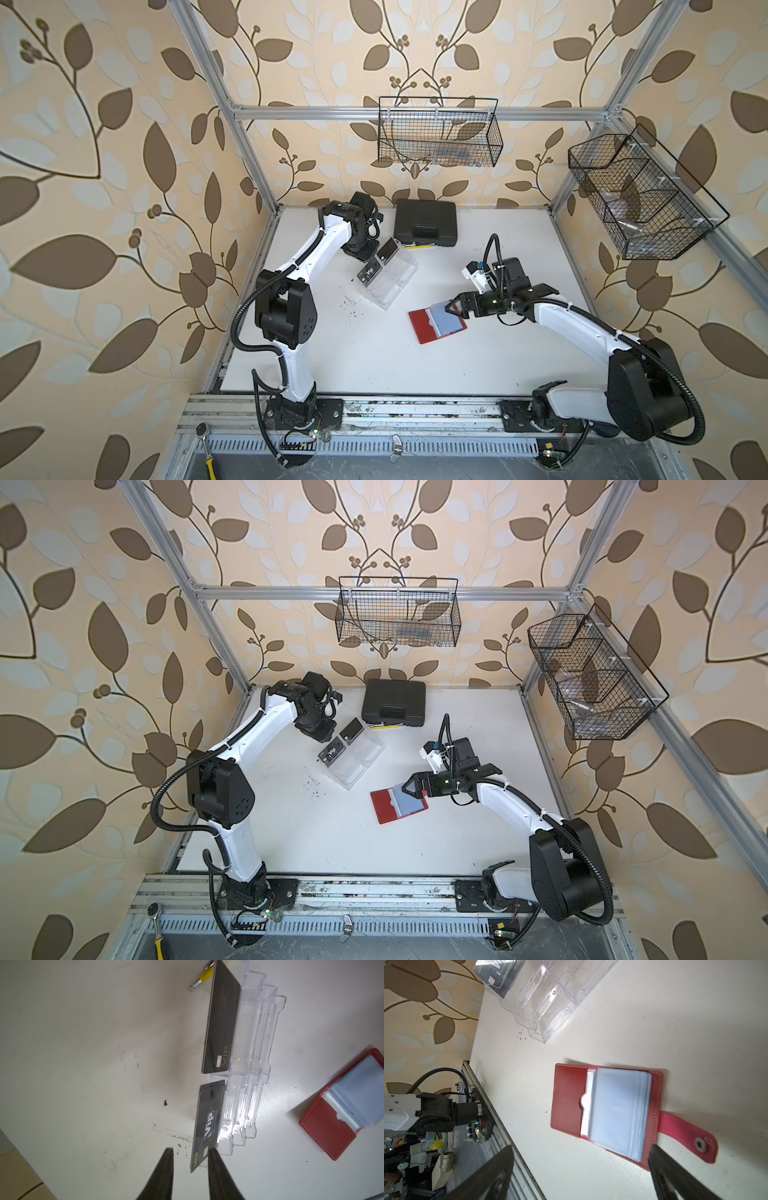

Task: Take the credit cards out of the card holder
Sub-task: Place the credit card in the storage box, then reset both arms

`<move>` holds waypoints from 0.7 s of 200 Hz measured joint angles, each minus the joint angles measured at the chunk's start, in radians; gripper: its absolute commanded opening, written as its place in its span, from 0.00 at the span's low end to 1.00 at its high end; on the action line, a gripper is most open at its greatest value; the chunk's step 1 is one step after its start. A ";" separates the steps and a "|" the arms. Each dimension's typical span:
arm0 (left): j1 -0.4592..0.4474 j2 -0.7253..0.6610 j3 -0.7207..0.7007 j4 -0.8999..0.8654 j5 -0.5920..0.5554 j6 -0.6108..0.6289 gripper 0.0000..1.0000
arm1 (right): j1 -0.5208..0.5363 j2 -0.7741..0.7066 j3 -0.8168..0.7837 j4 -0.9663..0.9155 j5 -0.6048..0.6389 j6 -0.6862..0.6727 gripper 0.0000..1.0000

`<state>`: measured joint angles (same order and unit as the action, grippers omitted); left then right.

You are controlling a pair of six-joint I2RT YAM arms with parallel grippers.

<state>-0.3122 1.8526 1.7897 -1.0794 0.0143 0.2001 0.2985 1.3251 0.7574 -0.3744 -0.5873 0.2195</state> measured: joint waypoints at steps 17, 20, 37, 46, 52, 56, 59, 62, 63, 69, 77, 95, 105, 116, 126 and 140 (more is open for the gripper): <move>0.007 -0.074 -0.024 0.057 -0.003 -0.024 0.48 | -0.001 0.000 0.001 0.000 0.003 0.000 1.00; 0.008 -0.091 -0.034 0.070 -0.004 -0.042 0.50 | -0.002 0.000 0.001 0.000 0.003 0.000 1.00; 0.020 -0.208 -0.098 0.142 -0.019 -0.074 0.62 | -0.006 0.000 0.004 0.000 0.005 0.000 1.00; 0.027 -0.279 -0.138 0.183 -0.028 -0.108 0.67 | -0.008 0.000 0.008 0.000 0.008 0.000 1.00; 0.027 -0.323 -0.161 0.208 -0.035 -0.119 0.70 | -0.010 0.000 0.012 0.000 0.011 0.000 1.00; 0.031 -0.352 -0.175 0.223 -0.040 -0.128 0.71 | -0.011 0.000 0.014 0.000 0.011 0.000 1.00; 0.033 -0.373 -0.185 0.233 -0.046 -0.137 0.73 | -0.011 0.000 0.015 0.000 0.013 0.000 1.00; 0.035 -0.396 -0.196 0.245 -0.048 -0.148 0.74 | -0.012 0.000 0.017 0.000 0.014 0.000 1.00; 0.035 -0.402 -0.198 0.247 -0.049 -0.148 0.75 | -0.013 0.000 0.017 0.000 0.014 0.000 1.00; 0.039 -0.437 -0.214 0.266 -0.056 -0.165 0.78 | -0.013 0.000 0.020 0.000 0.016 0.000 1.00; 0.039 -0.491 -0.237 0.292 -0.070 -0.182 0.85 | -0.015 0.000 0.023 0.001 0.021 0.000 1.00; 0.045 -0.593 -0.300 0.351 -0.100 -0.238 0.94 | -0.021 0.000 0.028 0.000 0.033 0.001 1.00; 0.046 -0.649 -0.344 0.377 -0.113 -0.256 0.96 | -0.024 0.000 0.032 0.000 0.042 0.002 1.00; 0.046 -0.703 -0.393 0.398 -0.129 -0.288 0.99 | -0.027 -0.002 0.038 0.000 0.055 0.004 1.00; 0.046 -0.755 -0.439 0.411 -0.146 -0.308 0.99 | -0.030 -0.005 0.040 0.000 0.068 0.006 1.00; 0.046 -0.825 -0.502 0.420 -0.174 -0.339 0.99 | -0.034 -0.016 0.043 -0.001 0.091 0.008 1.00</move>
<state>-0.2665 1.0279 1.2877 -0.6594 -0.1596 -0.1390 0.2649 1.3090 0.8005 -0.3756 -0.4965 0.2279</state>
